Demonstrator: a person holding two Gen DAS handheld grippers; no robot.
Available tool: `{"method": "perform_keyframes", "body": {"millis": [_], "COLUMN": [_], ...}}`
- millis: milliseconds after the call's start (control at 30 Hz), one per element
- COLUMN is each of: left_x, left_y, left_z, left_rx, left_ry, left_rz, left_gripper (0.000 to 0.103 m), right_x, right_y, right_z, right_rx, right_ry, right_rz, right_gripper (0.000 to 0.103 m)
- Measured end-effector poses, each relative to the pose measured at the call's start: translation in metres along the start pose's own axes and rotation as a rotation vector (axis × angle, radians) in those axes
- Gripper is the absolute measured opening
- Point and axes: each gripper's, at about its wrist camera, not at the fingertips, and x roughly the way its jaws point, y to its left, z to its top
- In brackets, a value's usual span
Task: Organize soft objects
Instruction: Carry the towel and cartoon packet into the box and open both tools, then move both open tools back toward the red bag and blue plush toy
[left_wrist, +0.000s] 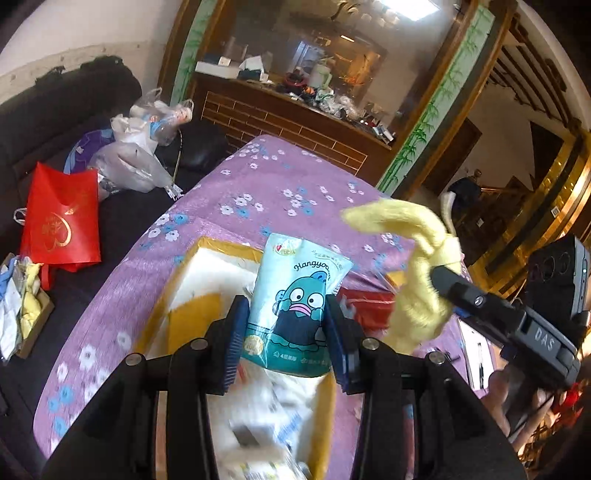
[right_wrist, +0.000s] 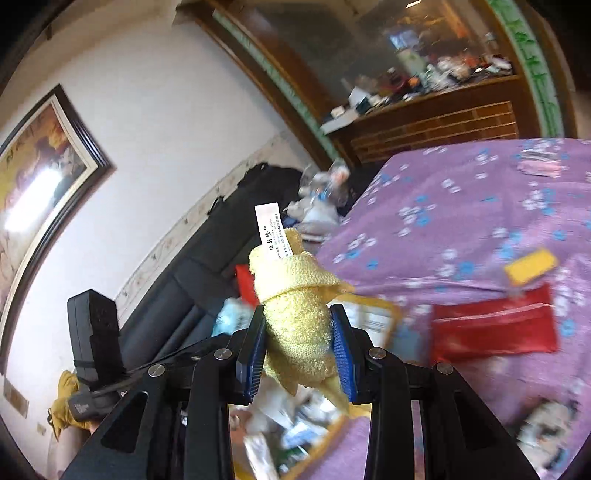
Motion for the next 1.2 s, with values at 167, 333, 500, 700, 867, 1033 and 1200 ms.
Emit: {"method": "perform_keyframes", "body": {"millis": [167, 333, 500, 700, 867, 1033, 1200], "left_x": [0.051, 0.078, 0.067, 0.028, -0.001, -0.017, -0.022], "left_y": [0.025, 0.032, 0.030, 0.011, -0.017, -0.051, -0.089], "left_z": [-0.001, -0.010, -0.016, -0.027, -0.052, -0.062, -0.066], "left_rx": [0.006, 0.037, 0.048, 0.077, 0.104, 0.066, 0.105], "left_ry": [0.074, 0.125, 0.086, 0.028, -0.064, -0.061, -0.124], "left_rz": [0.097, 0.170, 0.157, 0.193, 0.063, -0.110, -0.091], "left_gripper": [0.038, 0.039, 0.050, 0.074, 0.074, 0.074, 0.074], "right_x": [0.078, 0.103, 0.084, 0.008, -0.061, -0.128, -0.167], "right_y": [-0.006, -0.005, 0.004, 0.016, 0.002, -0.012, -0.056], "right_z": [-0.014, -0.027, -0.020, -0.030, -0.059, -0.074, -0.071], "right_rx": [-0.028, -0.051, -0.058, -0.103, -0.073, -0.195, -0.190], "right_ry": [0.088, 0.132, 0.085, 0.032, 0.002, -0.099, -0.127], "right_rz": [-0.076, -0.150, -0.166, -0.067, 0.022, 0.006, -0.065], "right_gripper": [0.032, 0.035, 0.072, 0.094, 0.098, 0.103, 0.103]}}
